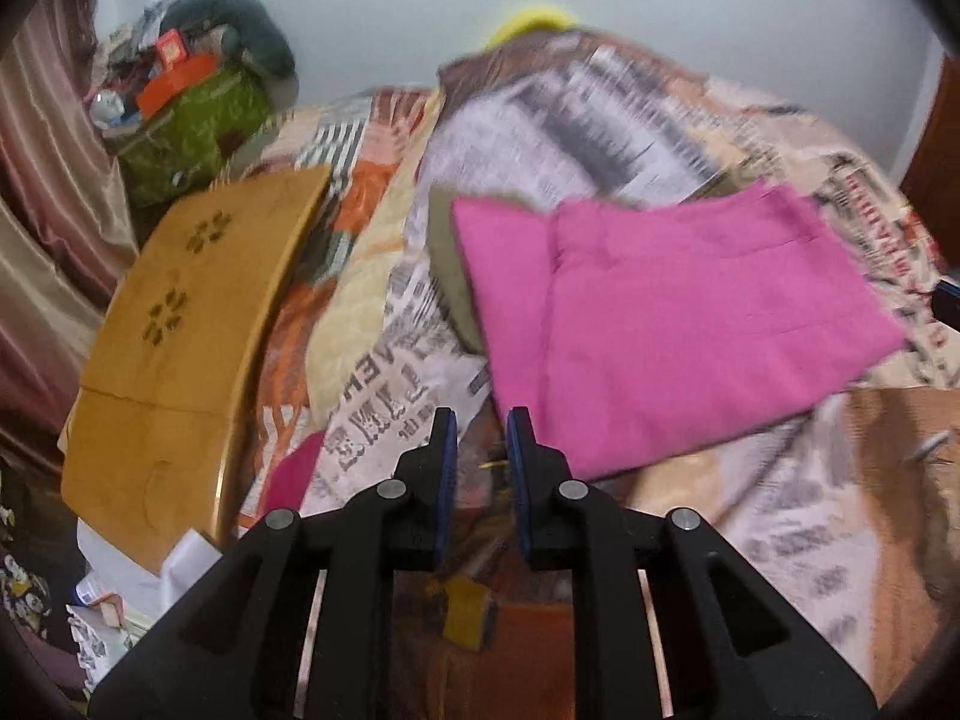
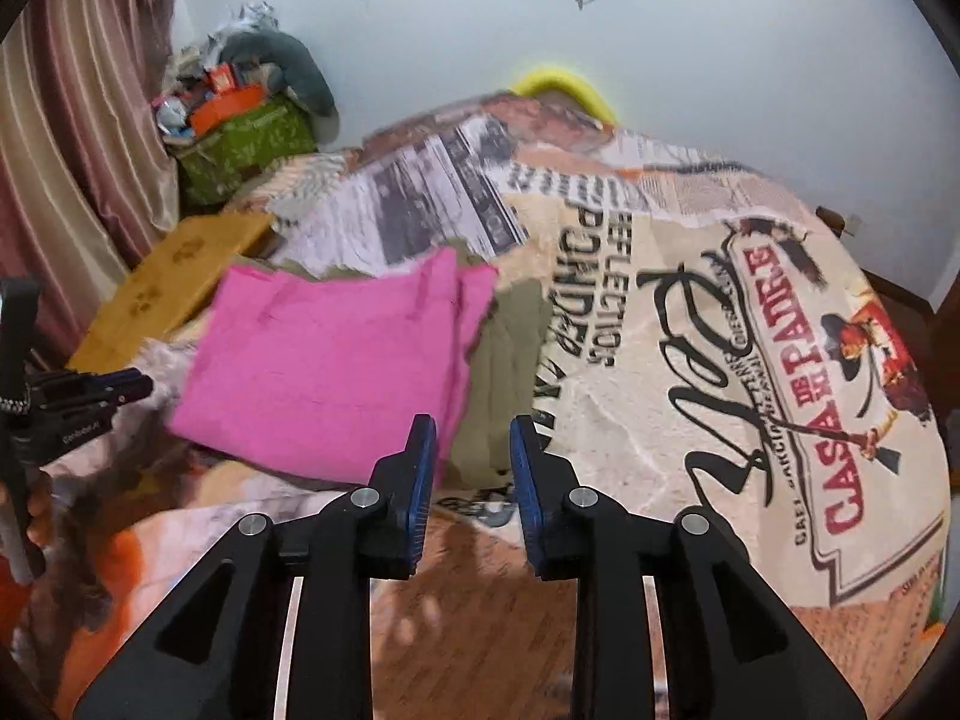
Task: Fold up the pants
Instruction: 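Open both grippers and raise them away from the folded pink pants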
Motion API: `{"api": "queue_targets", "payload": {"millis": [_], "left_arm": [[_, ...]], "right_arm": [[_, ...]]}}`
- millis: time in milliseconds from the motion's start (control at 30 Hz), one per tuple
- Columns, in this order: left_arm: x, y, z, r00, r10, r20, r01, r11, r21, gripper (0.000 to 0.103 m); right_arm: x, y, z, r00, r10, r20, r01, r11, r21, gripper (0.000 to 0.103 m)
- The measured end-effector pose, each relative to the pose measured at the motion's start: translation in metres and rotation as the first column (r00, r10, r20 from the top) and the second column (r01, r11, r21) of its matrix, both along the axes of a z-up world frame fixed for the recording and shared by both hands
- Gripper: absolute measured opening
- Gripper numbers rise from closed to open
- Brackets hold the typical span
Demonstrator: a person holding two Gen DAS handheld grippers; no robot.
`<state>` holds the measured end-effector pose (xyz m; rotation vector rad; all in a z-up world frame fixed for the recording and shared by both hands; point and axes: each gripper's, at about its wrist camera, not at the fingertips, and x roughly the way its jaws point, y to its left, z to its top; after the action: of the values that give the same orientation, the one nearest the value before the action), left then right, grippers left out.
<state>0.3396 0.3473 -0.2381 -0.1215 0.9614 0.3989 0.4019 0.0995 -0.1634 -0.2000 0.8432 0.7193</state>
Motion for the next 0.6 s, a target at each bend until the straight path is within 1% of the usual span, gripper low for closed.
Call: {"api": "queue_targets", "payload": {"millis": [33, 100, 133, 233, 267, 333, 367, 400, 433, 467, 600], "left_arm": [[-0.005, -0.005, 0.012, 1.0, -0.009, 0.021, 0.009, 1.0, 0.004, 0.017], [-0.02, -0.021, 0.043, 0.997, -0.03, 0.077, 0.029, 0.999, 0.021, 0.017], [-0.025, -0.027, 0.053, 0.994, -0.039, 0.097, 0.036, 0.999, 0.025, 0.017], [-0.052, -0.054, 0.099, 0.98, -0.073, 0.187, 0.064, 0.997, 0.05, 0.017], [-0.065, -0.065, 0.117, 0.971, -0.086, 0.225, 0.074, 0.995, 0.063, 0.017], [-0.085, -0.081, 0.142, 0.955, -0.104, 0.276, 0.087, 0.993, 0.073, 0.017], [-0.095, -0.09, 0.155, 0.946, -0.115, 0.302, 0.096, 0.992, 0.076, 0.017], [-0.109, -0.099, 0.171, 0.934, -0.126, 0.333, 0.105, 0.991, 0.081, 0.017], [-0.12, -0.106, 0.182, 0.925, -0.13, 0.358, 0.106, 0.991, 0.087, 0.017], [-0.133, -0.114, 0.195, 0.913, -0.13, 0.387, 0.101, 0.99, 0.094, 0.017], [-0.178, -0.135, 0.23, 0.863, -0.137, 0.487, 0.111, 0.99, 0.081, 0.017]], "right_arm": [[-0.004, -0.002, 0.008, 1.0, 0.0, 0.005, 0.0, 1.0, 0.016, 0.023], [-0.018, -0.006, 0.033, 1.0, 0.012, 0.023, -0.014, 0.998, 0.064, 0.023], [-0.026, -0.008, 0.046, 0.999, 0.019, 0.039, -0.022, 0.996, 0.085, 0.023], [-0.062, -0.018, 0.093, 0.991, 0.039, 0.129, -0.058, 0.988, 0.145, 0.023], [-0.074, -0.022, 0.106, 0.987, 0.045, 0.153, -0.07, 0.985, 0.16, 0.023], [-0.095, -0.028, 0.128, 0.979, 0.053, 0.197, -0.091, 0.978, 0.19, 0.023], [-0.111, -0.034, 0.144, 0.971, 0.055, 0.231, -0.104, 0.972, 0.209, 0.023], [-0.121, -0.036, 0.151, 0.967, 0.053, 0.249, -0.11, 0.969, 0.22, 0.023], [-0.137, -0.043, 0.165, 0.958, 0.052, 0.283, -0.123, 0.963, 0.24, 0.023], [-0.149, -0.048, 0.174, 0.951, 0.051, 0.305, -0.131, 0.959, 0.25, 0.023], [-0.196, -0.071, 0.201, 0.931, 0.037, 0.364, -0.155, 0.941, 0.301, 0.023]]}}
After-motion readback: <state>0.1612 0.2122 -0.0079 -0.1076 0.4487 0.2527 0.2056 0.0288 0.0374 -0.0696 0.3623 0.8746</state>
